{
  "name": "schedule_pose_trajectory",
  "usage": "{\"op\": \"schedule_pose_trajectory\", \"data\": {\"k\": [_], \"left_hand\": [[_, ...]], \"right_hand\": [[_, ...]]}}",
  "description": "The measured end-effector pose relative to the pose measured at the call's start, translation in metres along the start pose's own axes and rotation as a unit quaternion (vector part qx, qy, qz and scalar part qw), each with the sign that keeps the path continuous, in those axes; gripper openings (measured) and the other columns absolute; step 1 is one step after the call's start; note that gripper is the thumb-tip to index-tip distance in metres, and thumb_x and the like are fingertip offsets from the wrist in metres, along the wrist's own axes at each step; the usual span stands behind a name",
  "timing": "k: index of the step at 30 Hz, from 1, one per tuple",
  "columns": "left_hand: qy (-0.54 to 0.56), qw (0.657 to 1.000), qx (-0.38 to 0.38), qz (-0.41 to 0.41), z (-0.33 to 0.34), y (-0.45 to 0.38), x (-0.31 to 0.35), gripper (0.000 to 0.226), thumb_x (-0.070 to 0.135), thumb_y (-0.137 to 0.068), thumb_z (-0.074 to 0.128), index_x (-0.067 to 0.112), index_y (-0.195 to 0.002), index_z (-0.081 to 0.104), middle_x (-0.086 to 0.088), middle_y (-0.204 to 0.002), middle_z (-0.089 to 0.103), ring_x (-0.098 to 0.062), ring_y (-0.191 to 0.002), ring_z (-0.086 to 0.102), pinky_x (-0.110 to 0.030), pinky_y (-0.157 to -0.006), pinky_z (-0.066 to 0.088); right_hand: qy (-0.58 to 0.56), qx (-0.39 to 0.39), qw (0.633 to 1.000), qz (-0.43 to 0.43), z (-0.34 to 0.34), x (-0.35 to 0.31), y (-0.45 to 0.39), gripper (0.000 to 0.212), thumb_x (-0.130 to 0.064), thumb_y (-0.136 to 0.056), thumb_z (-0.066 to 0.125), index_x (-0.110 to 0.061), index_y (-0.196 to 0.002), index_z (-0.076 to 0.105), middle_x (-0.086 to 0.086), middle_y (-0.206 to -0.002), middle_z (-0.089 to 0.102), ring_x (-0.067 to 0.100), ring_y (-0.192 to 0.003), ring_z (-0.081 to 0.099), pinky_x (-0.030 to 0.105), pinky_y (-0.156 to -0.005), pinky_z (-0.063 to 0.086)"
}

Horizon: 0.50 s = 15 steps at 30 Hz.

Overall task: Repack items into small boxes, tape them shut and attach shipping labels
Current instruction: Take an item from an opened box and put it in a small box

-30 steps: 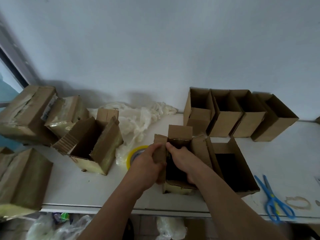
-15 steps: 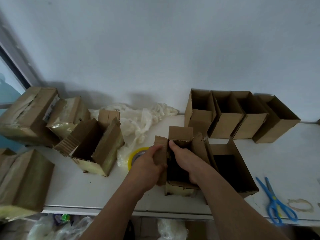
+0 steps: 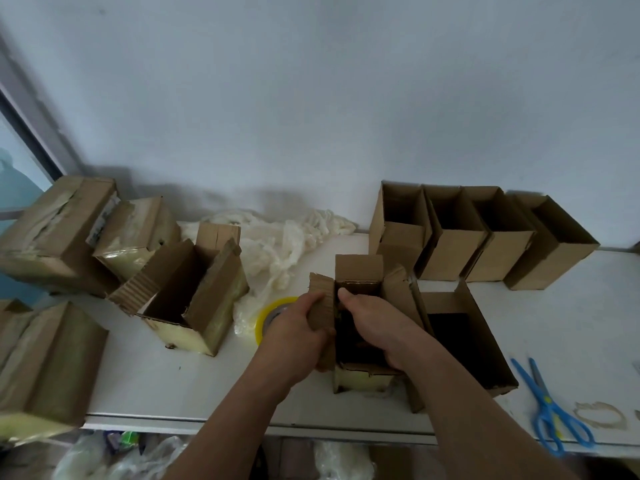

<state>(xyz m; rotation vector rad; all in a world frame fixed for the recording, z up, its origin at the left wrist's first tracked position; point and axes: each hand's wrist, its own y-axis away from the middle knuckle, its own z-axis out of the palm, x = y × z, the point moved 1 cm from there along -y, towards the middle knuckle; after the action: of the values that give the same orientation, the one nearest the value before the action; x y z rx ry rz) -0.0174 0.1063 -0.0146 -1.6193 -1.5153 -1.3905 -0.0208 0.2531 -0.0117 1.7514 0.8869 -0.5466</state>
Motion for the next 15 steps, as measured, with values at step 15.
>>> {"op": "schedule_pose_trajectory", "data": {"k": [15], "left_hand": [[-0.001, 1.000, 0.020, 0.005, 0.004, -0.002, 0.005, 0.060, 0.014, -0.091, 0.066, 0.036, -0.142, 0.044, 0.022, -0.097, 0.057, -0.007, -0.088, 0.064, -0.035, -0.072, 0.061]], "right_hand": [[-0.017, 0.058, 0.993, -0.098, -0.013, -0.003, 0.011, 0.024, -0.029, -0.104, 0.042, -0.026, -0.115, 0.063, -0.008, -0.102, 0.060, 0.011, -0.095, 0.056, 0.026, -0.081, 0.049]]}}
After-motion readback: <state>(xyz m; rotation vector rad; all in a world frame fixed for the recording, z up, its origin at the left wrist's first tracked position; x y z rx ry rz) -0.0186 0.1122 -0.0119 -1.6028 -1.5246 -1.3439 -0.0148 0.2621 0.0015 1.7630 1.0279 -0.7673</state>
